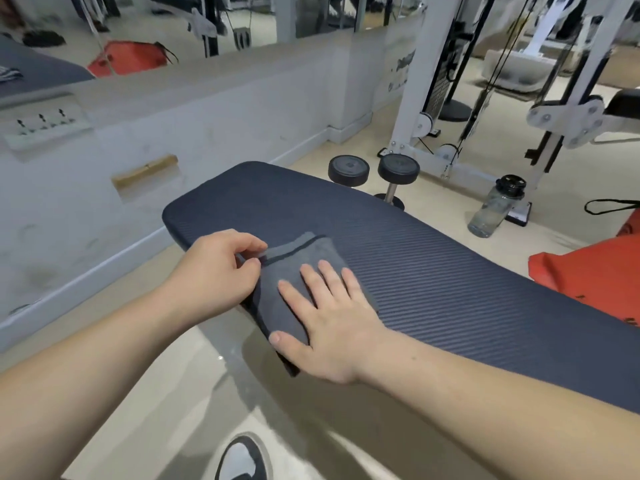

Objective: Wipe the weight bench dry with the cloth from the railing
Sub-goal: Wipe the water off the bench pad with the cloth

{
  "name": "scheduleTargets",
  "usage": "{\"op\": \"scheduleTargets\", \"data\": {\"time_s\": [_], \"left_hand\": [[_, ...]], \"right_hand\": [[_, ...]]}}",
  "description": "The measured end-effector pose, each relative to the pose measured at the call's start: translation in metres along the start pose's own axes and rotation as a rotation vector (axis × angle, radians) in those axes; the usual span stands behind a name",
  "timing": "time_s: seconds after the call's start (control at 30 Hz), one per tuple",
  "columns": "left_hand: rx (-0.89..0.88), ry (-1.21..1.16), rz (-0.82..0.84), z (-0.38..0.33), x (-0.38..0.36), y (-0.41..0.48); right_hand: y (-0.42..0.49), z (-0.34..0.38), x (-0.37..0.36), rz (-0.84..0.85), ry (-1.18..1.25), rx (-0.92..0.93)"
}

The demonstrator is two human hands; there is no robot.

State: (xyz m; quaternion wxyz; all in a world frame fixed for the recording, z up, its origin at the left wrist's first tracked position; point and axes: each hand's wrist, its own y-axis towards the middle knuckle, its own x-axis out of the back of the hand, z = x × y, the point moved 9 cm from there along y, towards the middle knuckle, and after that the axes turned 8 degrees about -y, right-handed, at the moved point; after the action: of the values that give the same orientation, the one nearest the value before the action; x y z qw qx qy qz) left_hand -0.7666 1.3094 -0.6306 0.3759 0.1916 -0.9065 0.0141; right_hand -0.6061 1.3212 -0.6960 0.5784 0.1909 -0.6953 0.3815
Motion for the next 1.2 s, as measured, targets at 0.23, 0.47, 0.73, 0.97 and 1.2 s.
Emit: {"op": "scheduleTargets", "data": {"time_s": [0.23,0.47,0.73,0.97,1.2], "left_hand": [[0.061,-0.056,0.018,0.012,0.003,-0.002],[0.033,-0.019,0.026,0.021,0.005,0.003],[0.043,-0.005,-0.024,0.037,0.014,0.014],[0.063,-0.04,-0.076,0.03,0.012,0.025],[0.045,-0.063,-0.037,0.02,0.0,0.031]], "right_hand": [[0.002,-0.116,0.004,-0.019,0.096,-0.315],[-0.018,-0.213,-0.011,-0.047,0.145,-0.78],[0.042,-0.029,0.011,-0.064,0.045,-0.244],[0.062,-0.054,0.024,-0.106,0.05,-0.098],[0.059,-0.194,0.013,-0.086,0.093,-0.627]]}}
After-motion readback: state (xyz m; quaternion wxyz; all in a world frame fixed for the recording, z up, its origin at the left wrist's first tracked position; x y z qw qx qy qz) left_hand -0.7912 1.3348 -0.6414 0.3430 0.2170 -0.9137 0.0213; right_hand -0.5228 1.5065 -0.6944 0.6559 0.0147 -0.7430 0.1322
